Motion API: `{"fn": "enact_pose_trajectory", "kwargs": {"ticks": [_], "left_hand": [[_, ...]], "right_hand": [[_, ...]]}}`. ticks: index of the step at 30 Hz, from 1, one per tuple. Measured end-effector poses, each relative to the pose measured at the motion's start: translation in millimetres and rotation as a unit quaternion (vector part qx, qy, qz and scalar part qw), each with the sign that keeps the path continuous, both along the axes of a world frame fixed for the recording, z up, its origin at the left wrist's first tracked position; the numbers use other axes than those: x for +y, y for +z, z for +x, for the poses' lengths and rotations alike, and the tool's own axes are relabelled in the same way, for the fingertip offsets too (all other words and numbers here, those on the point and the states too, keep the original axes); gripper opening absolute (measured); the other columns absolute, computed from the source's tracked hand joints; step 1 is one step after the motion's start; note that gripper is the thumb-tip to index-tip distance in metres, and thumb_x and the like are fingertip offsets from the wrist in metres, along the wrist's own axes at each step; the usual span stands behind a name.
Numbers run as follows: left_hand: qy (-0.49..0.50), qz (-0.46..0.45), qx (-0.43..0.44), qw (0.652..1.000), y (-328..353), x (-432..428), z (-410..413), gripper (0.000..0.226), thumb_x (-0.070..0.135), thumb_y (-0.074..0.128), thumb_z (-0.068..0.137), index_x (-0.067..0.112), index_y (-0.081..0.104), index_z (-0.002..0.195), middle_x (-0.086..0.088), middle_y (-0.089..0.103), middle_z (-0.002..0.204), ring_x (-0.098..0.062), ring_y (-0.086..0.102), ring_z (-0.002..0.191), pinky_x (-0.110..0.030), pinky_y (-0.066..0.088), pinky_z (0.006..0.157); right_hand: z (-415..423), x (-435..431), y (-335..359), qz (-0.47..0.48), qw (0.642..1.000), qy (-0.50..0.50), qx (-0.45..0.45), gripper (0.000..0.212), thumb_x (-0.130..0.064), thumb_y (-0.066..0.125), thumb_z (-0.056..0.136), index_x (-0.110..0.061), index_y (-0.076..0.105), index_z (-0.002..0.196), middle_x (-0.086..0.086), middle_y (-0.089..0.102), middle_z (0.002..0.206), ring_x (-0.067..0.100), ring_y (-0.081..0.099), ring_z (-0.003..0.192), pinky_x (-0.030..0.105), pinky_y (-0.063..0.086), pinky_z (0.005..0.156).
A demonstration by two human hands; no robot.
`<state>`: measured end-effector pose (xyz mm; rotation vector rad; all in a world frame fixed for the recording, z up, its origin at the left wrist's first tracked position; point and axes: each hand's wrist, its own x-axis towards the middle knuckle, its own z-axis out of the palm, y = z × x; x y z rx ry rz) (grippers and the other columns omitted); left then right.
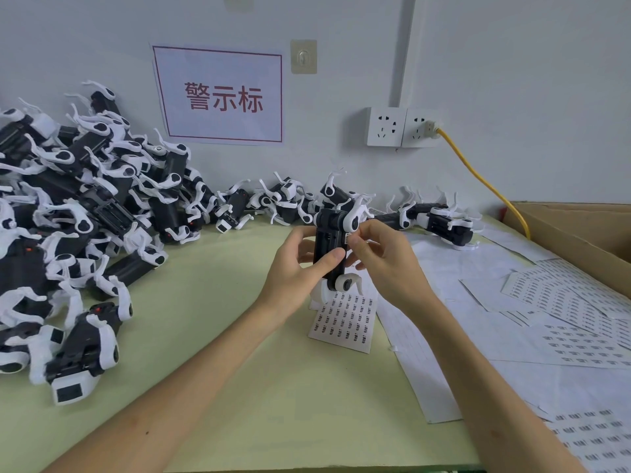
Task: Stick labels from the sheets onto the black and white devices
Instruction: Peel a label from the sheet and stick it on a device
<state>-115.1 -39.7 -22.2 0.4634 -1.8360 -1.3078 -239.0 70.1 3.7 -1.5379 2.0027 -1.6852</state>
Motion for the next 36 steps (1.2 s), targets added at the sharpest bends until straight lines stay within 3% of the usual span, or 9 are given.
{"fn": "enact_pose_trajectory", "kwargs": {"ticks": [10,17,26,30,36], "left_hand": [[0.015,-0.030,-0.019,0.999,-1.8,-1.8,-0.2,0.049,0.043,0.075,0.078,0.024,0.060,0.121,0.008,0.074,0.109,-0.009,0.068,0.105,-0.038,0.054,0.099],[0.023,-0.047,-0.027,0.998,-4.6,-4.3,-0.4,0.049,0.044,0.076,0.077,0.026,0.060,0.120,0.012,0.074,0.103,-0.004,0.068,0.100,-0.027,0.051,0.091],[0.033,-0.062,-0.027,0.997,-6.8,-5.2,-0.6,0.062,0.060,0.073,0.068,0.029,0.058,0.119,0.013,0.074,0.102,-0.005,0.067,0.103,-0.035,0.053,0.096],[0.040,-0.068,-0.029,0.996,-6.4,-5.8,-0.1,0.061,0.061,0.073,0.067,0.031,0.057,0.117,0.020,0.073,0.098,-0.002,0.067,0.102,-0.034,0.053,0.096],[0.048,-0.073,-0.031,0.996,-7.2,-4.5,-1.3,0.054,0.055,0.074,0.070,0.034,0.056,0.116,0.014,0.073,0.101,-0.007,0.066,0.105,-0.039,0.052,0.098]], "right_hand": [[3.4,2.2,2.0,0.019,1.000,-0.010,0.008,0.015,-0.020,0.058,0.103,-0.010,0.060,0.092,-0.004,0.068,0.080,0.014,0.073,0.076,0.047,0.058,0.080],[3.5,1.9,1.5,0.027,0.999,-0.020,0.011,0.016,-0.020,0.059,0.103,-0.008,0.061,0.092,0.001,0.070,0.081,0.011,0.072,0.072,0.048,0.058,0.078],[-2.0,-0.7,-1.6,0.028,0.999,-0.006,-0.019,0.017,-0.019,0.059,0.102,-0.006,0.063,0.092,0.005,0.071,0.082,0.013,0.071,0.071,0.034,0.057,0.074],[-2.4,-1.3,-1.7,0.027,0.999,-0.003,-0.020,0.017,-0.019,0.059,0.103,-0.007,0.063,0.092,0.007,0.072,0.083,0.014,0.072,0.071,0.032,0.057,0.073],[-3.5,-2.1,-2.3,0.027,0.999,0.001,-0.026,0.017,-0.018,0.059,0.103,-0.004,0.064,0.093,0.010,0.072,0.083,0.016,0.072,0.072,0.027,0.056,0.071]]}}
